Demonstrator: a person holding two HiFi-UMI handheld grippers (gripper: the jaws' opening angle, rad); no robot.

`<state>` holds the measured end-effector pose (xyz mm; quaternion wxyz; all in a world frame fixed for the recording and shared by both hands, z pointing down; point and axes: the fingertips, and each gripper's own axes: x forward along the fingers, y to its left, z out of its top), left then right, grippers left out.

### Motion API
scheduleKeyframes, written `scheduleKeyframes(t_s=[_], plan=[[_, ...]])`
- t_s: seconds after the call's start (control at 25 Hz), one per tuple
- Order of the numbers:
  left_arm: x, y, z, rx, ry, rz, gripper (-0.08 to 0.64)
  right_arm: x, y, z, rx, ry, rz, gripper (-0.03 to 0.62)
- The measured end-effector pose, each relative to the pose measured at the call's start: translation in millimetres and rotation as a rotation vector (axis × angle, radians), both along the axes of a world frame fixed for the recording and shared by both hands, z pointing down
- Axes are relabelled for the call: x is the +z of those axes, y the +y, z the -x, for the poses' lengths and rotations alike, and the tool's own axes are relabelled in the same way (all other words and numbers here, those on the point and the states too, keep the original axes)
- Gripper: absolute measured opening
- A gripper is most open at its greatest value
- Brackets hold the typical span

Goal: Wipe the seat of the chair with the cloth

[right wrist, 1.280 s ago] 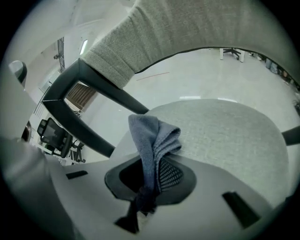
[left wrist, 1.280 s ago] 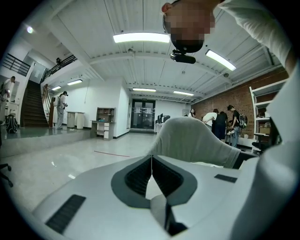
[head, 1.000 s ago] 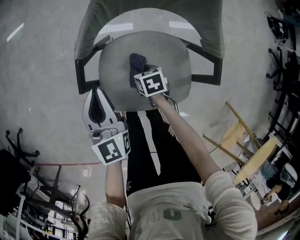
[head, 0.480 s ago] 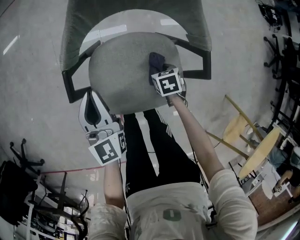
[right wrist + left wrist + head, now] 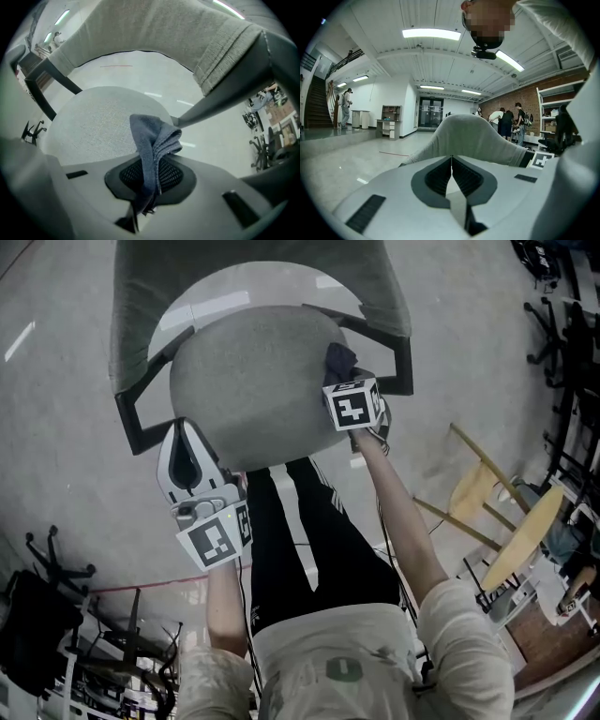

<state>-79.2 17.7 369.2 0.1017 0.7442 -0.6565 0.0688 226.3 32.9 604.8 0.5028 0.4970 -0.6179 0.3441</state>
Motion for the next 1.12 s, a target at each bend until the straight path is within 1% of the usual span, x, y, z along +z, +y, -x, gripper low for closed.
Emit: scheduleKeyframes(t_s=[0.12,0.24,0.44,0.52,0.6,0.68,0.76,0.84,0.96,1.04,1.12], plan=[[-0.9,0.2,-1.8,0.005,0.002,0.0,0.02,-0.4,1.9,-4.7,0.029,0.052,0.005,0.049],[0.6,0.4,-1.8,0.013,0.003,0.0,0.02,1.6,2.6,-11.3,0.081,0.097,-0.003,0.049],[1.9,1.6,7.1,0.002,-0.002,0.003,0.02,2.0,2.7,-13.6,0.114,0.129,-0.019,0.049],[2.0,3.2,12.9,-0.009,-0.004,0.007,0.02,-2.0,2.8,-11.4,0.118,0.121,-0.02,0.049],[1.3,3.5,17.4,-0.016,-0.005,0.009,0.02,-19.0,-1.9,-3.1,0.111,0.071,-0.041,0.049],[-2.3,2.3,22.8,-0.02,-0.005,0.0,0.02,-49.9,-11.8,11.7,0.091,-0.002,-0.096,0.049],[-8.5,2.5,31.4,-0.029,-0.014,-0.014,0.02,-82.4,-19.9,34.7,0.045,-0.067,-0.166,0.049],[-15.6,4.0,42.6,-0.049,-0.028,-0.027,0.02,-110.0,-23.0,67.1,-0.007,-0.146,-0.223,0.049],[-26.3,5.8,60.3,-0.091,-0.036,-0.039,0.02,-139.2,-17.9,128.0,-0.065,-0.321,-0.27,0.049],[-31.5,7.0,70.4,-0.114,-0.038,-0.047,0.02,-150.7,-8.8,170.0,-0.096,-0.434,-0.275,0.049],[-34.6,9.7,80.5,-0.131,-0.047,-0.055,0.02,-153.8,5.5,212.6,-0.121,-0.542,-0.251,0.049]])
